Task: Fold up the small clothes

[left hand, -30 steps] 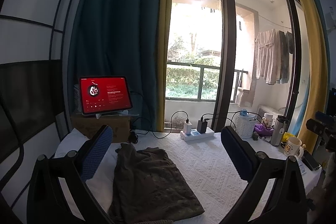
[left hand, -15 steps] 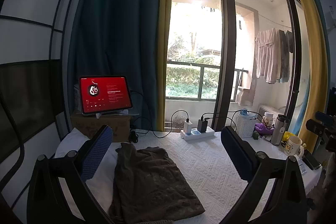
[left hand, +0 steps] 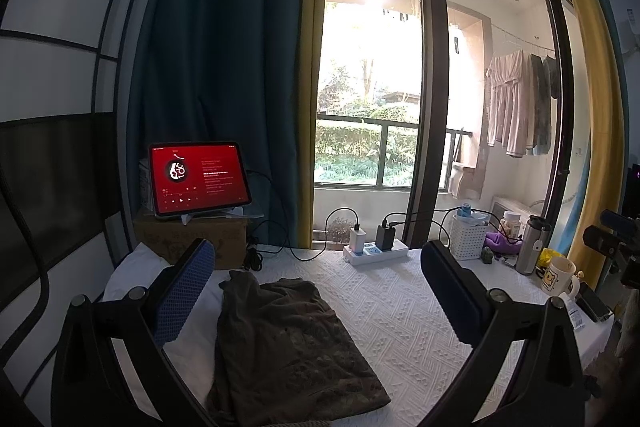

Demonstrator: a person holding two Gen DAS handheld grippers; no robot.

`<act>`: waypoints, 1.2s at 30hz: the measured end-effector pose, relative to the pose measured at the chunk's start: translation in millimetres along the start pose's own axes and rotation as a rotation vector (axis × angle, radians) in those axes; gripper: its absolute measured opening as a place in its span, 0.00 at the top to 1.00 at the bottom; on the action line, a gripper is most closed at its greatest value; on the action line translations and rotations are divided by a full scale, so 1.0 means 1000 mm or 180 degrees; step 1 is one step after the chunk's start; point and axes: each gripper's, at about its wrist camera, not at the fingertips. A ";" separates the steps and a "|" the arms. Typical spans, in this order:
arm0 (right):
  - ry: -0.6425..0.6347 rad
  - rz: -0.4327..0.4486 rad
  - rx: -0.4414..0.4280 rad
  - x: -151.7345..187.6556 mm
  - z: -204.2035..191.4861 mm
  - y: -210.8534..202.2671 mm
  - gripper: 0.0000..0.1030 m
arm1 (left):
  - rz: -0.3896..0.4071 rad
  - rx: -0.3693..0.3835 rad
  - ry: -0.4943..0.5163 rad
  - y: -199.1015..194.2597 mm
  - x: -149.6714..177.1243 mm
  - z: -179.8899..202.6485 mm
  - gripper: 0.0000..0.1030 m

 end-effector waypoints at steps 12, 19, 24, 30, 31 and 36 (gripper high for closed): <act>-0.0003 -0.0007 -0.0005 0.001 0.001 0.000 0.11 | -0.0004 0.0013 0.0011 0.001 -0.001 0.001 0.01; -0.0002 -0.0005 -0.0001 0.000 0.001 0.000 0.11 | -0.0010 0.0015 0.0011 0.001 -0.001 0.003 0.01; -0.0004 -0.0009 -0.0004 0.000 0.001 0.001 0.11 | -0.0007 0.0014 0.0013 0.002 -0.002 0.003 0.01; -0.0002 -0.0011 0.0001 0.000 0.000 0.001 0.11 | -0.0007 0.0019 0.0016 0.001 -0.002 0.003 0.01; -0.0001 -0.0013 0.0000 0.001 0.001 0.001 0.11 | -0.0007 0.0018 0.0017 0.001 -0.002 0.004 0.01; -0.0003 -0.0018 -0.0004 0.003 0.003 0.001 0.11 | -0.0007 0.0017 0.0019 0.001 -0.002 0.004 0.01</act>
Point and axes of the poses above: each gripper's, at about its wrist camera, not at the fingertips, and y roughly the way its jaws point, z to its right, x to its underside, and after that the axes turned 6 degrees about -x, right-handed
